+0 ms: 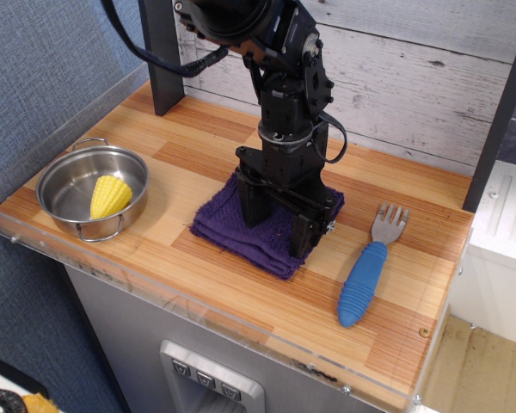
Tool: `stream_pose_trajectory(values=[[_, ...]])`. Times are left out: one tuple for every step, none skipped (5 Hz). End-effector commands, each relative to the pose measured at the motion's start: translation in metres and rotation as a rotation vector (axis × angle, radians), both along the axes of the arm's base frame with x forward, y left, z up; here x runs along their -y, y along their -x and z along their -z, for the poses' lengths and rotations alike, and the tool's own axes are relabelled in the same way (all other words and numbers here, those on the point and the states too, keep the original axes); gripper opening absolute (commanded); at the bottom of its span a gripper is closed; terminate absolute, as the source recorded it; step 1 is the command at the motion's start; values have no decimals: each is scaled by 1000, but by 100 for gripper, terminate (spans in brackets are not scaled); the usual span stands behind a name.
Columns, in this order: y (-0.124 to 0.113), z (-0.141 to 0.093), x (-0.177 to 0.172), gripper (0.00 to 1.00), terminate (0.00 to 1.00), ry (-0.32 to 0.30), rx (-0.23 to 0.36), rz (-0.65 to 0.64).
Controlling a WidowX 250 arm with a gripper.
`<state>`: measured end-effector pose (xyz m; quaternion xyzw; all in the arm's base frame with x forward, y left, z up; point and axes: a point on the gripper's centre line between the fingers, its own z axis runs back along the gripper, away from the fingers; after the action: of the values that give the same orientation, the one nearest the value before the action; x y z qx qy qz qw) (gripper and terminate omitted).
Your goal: Move the purple cloth to the back of the table
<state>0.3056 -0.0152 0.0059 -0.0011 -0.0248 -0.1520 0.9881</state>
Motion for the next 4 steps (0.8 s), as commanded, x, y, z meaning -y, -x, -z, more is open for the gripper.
stream_pose_trajectory(values=[[-21, 18, -7, 100, 0, 3, -27, -27], [-33, 15, -9, 100, 0, 23, -17, -51], [-44, 12, -10, 100, 0, 34, -7, -66], [-46, 2, -8, 100, 0, 50, -8, -80]])
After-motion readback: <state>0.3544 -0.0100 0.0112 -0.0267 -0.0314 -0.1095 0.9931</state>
